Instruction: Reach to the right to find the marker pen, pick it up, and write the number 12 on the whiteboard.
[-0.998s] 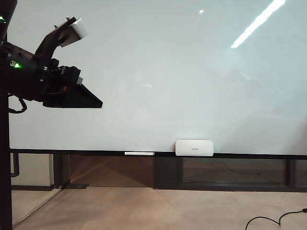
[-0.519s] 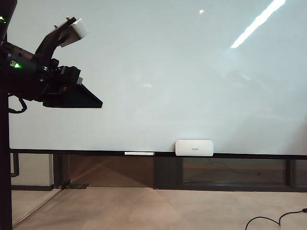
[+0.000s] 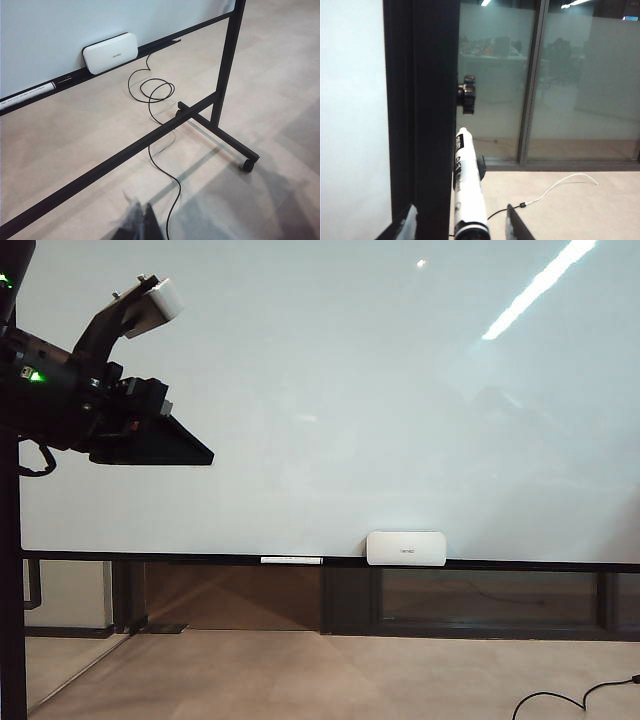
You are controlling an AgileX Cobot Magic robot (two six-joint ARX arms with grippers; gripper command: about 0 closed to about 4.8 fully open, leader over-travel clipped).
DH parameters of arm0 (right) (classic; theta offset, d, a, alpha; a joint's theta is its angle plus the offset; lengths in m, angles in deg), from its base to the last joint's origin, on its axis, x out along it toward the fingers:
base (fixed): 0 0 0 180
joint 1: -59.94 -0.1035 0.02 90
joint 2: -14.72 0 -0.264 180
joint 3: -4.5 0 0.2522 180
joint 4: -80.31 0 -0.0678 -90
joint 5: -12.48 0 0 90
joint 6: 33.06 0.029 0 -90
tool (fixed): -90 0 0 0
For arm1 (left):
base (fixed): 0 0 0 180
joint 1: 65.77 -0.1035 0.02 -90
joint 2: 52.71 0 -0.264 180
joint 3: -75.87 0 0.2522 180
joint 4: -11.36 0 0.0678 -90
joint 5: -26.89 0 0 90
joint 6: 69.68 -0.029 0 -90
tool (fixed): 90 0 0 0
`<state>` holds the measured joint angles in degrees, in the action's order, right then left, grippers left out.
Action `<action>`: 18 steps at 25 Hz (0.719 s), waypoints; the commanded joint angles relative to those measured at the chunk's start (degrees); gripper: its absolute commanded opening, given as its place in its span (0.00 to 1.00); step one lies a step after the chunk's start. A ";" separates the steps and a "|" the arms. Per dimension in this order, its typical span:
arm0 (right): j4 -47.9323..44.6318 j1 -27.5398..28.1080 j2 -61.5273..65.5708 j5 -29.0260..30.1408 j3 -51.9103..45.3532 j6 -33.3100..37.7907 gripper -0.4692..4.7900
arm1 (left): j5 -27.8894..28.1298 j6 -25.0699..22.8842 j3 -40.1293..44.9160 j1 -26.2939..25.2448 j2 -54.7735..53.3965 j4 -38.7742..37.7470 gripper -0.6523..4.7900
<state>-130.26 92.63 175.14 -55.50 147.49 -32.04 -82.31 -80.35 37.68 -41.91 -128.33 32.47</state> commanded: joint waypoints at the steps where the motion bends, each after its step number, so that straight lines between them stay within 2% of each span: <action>1: -0.96 0.02 -0.26 -1.38 0.37 -0.26 0.49 | 0.11 0.20 -0.20 0.04 0.20 0.59 0.11; 18: -0.94 -0.15 -0.24 -1.55 0.37 -1.05 0.46 | 0.11 0.17 -0.22 0.04 0.20 0.57 0.11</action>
<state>-130.40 92.57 175.14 -56.81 147.49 -32.94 -82.31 -80.35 37.68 -41.91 -128.33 32.47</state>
